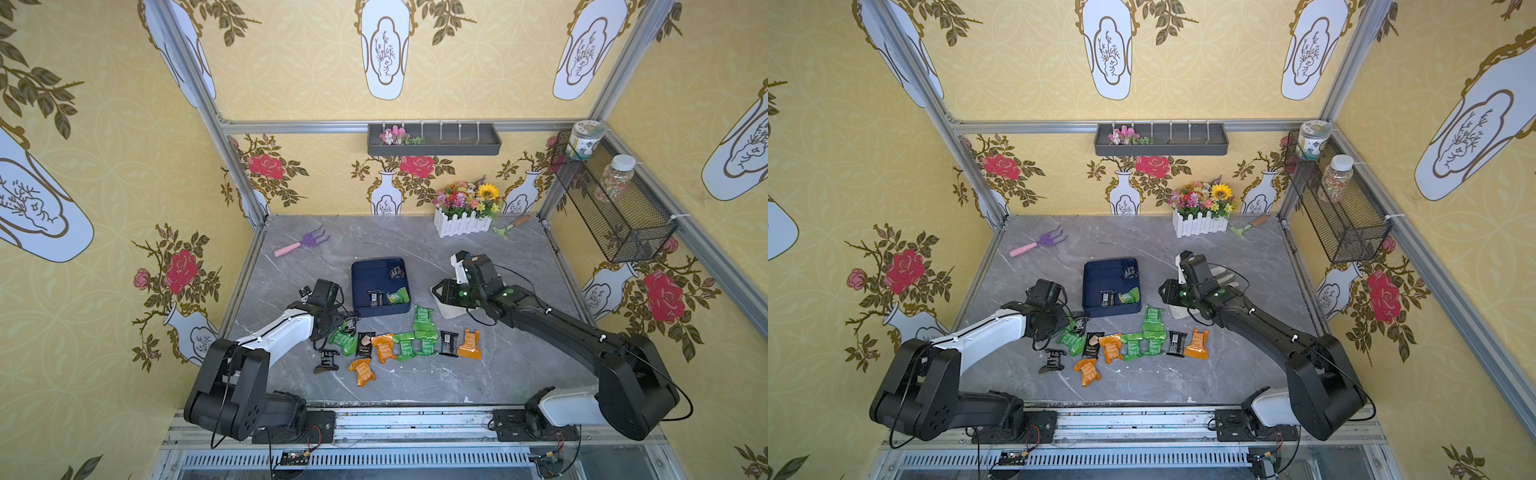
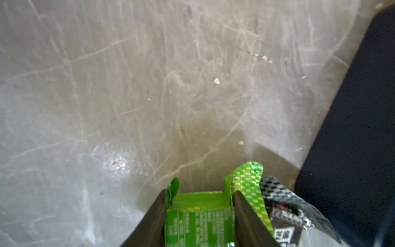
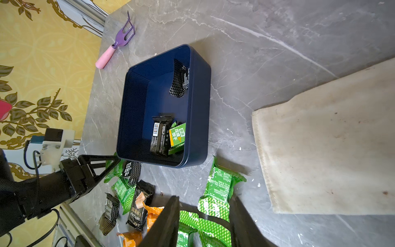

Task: Take the cookies out of the storage box
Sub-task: Place the cookie at the center of the board.

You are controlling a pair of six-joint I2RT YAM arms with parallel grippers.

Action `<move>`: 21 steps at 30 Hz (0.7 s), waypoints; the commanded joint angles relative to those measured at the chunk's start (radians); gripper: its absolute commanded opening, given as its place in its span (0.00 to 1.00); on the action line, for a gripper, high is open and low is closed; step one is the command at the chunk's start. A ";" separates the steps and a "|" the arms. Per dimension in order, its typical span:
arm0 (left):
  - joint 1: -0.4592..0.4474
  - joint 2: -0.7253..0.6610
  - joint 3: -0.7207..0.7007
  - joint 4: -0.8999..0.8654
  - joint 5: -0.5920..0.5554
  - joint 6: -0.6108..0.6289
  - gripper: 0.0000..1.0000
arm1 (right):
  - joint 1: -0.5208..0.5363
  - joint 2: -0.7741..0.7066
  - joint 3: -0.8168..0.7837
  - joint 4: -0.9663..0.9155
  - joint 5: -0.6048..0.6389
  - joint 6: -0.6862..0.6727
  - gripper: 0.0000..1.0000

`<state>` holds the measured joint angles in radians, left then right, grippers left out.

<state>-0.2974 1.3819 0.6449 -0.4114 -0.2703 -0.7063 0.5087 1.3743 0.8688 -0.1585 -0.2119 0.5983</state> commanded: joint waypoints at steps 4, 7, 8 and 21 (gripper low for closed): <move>0.001 -0.050 0.021 0.007 -0.015 0.005 0.70 | 0.019 0.018 0.051 -0.018 0.045 -0.015 0.43; 0.001 -0.058 0.046 -0.016 -0.018 0.017 0.76 | 0.033 0.061 0.100 -0.024 0.065 -0.009 0.42; 0.001 -0.064 0.055 -0.023 -0.020 0.018 0.77 | 0.050 0.083 0.133 -0.026 0.074 -0.010 0.43; 0.001 -0.266 0.006 0.193 0.117 -0.145 0.76 | 0.238 0.605 0.749 -0.307 0.284 -0.101 0.44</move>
<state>-0.2974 1.1362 0.6811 -0.3244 -0.2222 -0.7750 0.7368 1.9167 1.5440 -0.3695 -0.0017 0.5320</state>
